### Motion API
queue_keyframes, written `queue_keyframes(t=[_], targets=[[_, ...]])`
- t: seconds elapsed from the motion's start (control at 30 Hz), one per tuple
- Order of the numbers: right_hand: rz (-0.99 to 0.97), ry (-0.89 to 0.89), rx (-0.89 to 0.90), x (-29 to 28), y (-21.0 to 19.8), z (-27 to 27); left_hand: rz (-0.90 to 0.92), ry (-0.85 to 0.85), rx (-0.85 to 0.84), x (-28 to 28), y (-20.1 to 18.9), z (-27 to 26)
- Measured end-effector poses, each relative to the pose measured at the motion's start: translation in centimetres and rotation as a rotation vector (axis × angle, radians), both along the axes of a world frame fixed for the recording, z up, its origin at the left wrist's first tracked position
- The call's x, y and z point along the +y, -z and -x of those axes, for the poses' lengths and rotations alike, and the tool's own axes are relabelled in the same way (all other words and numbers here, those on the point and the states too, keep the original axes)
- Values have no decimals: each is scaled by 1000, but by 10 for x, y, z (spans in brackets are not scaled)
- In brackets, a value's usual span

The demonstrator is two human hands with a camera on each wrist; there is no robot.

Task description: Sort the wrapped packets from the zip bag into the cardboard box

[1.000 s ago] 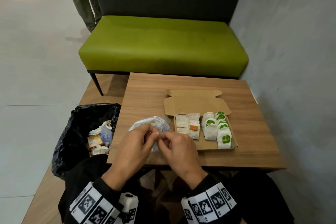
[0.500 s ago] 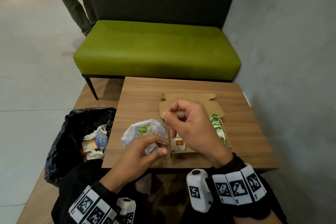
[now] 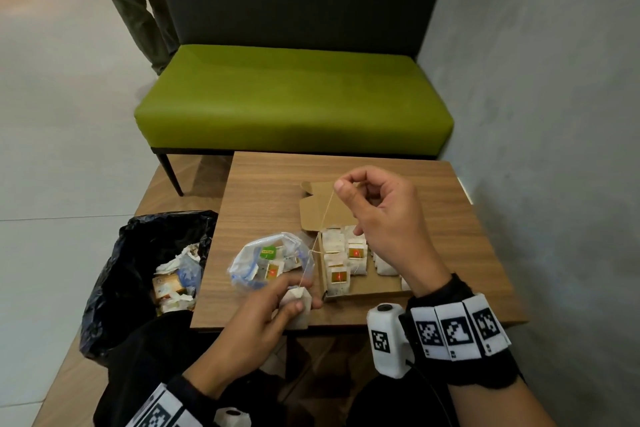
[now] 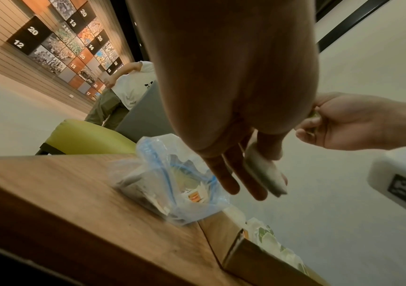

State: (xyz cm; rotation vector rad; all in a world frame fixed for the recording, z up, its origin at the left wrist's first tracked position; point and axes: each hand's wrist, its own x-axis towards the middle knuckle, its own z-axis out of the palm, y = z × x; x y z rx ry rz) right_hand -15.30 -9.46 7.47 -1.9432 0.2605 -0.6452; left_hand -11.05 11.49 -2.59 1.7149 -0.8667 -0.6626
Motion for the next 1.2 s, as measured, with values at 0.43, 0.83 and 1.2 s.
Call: queue_keyframes(t=[0.43, 0.83, 1.2], targets=[[96, 92, 259, 11, 82, 2, 437, -164, 116, -21, -58, -13], [154, -222, 420, 63, 88, 44, 420, -701, 114, -33, -63, -38], [413, -322, 496, 76, 86, 59, 384, -822, 325, -34, -50, -47]])
